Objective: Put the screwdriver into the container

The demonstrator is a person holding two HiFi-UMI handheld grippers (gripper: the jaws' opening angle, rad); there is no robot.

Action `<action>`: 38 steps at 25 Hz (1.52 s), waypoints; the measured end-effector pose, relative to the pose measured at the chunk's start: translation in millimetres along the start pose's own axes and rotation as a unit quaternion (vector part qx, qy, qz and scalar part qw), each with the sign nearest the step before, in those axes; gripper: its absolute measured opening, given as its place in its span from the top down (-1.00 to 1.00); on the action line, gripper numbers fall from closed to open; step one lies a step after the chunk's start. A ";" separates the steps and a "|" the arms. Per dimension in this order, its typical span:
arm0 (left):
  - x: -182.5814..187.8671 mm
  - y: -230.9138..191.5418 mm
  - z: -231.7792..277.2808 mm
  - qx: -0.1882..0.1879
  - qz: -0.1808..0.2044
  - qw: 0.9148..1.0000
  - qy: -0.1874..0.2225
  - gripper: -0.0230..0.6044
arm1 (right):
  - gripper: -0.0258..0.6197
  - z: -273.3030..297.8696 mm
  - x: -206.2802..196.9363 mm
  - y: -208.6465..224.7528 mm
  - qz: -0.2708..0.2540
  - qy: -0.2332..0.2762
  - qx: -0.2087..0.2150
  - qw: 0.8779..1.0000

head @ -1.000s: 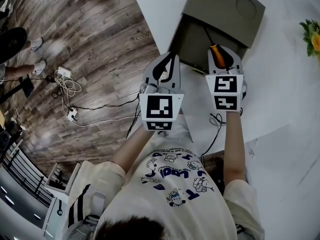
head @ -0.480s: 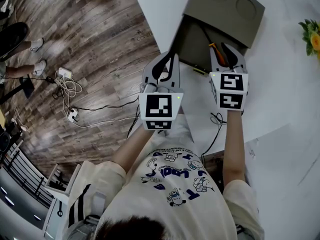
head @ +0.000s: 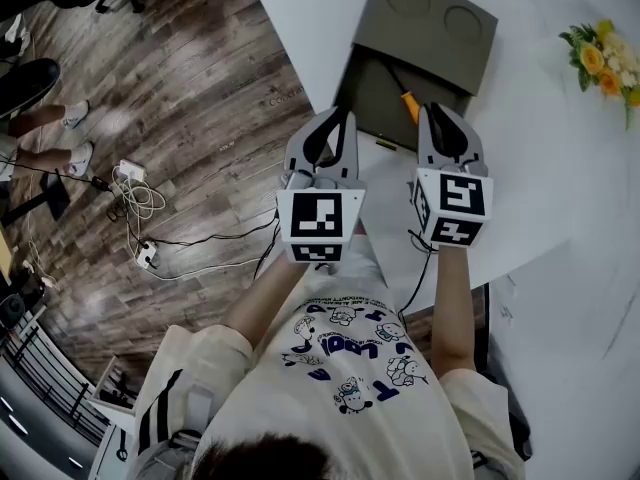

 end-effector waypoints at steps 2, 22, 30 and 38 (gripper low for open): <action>5.9 3.4 -4.7 -0.005 0.002 1.000 0.008 0.83 | 0.76 -11.3 2.9 -3.2 0.009 0.010 -0.006 1.000; 48.5 24.3 -61.3 -0.031 0.019 0.996 0.082 0.83 | 0.78 -92.1 26.6 -37.4 0.057 0.092 -0.052 0.993; 54.0 26.7 -74.5 -0.035 0.025 0.994 0.096 0.83 | 0.79 -105.1 30.7 -46.2 0.066 0.112 -0.058 0.990; 59.4 33.9 -81.6 -0.044 0.031 0.993 0.108 0.83 | 0.79 -113.8 33.7 -45.8 0.068 0.123 -0.066 0.988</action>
Point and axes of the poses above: the fingertips, and each gripper's own axes: z forward along the fingers, y to its right, x out of its top, the point moved 8 cm from there along -z, backward along the fingers, and after that the axes turned 1 degree about -z, right-handed, at the moved point
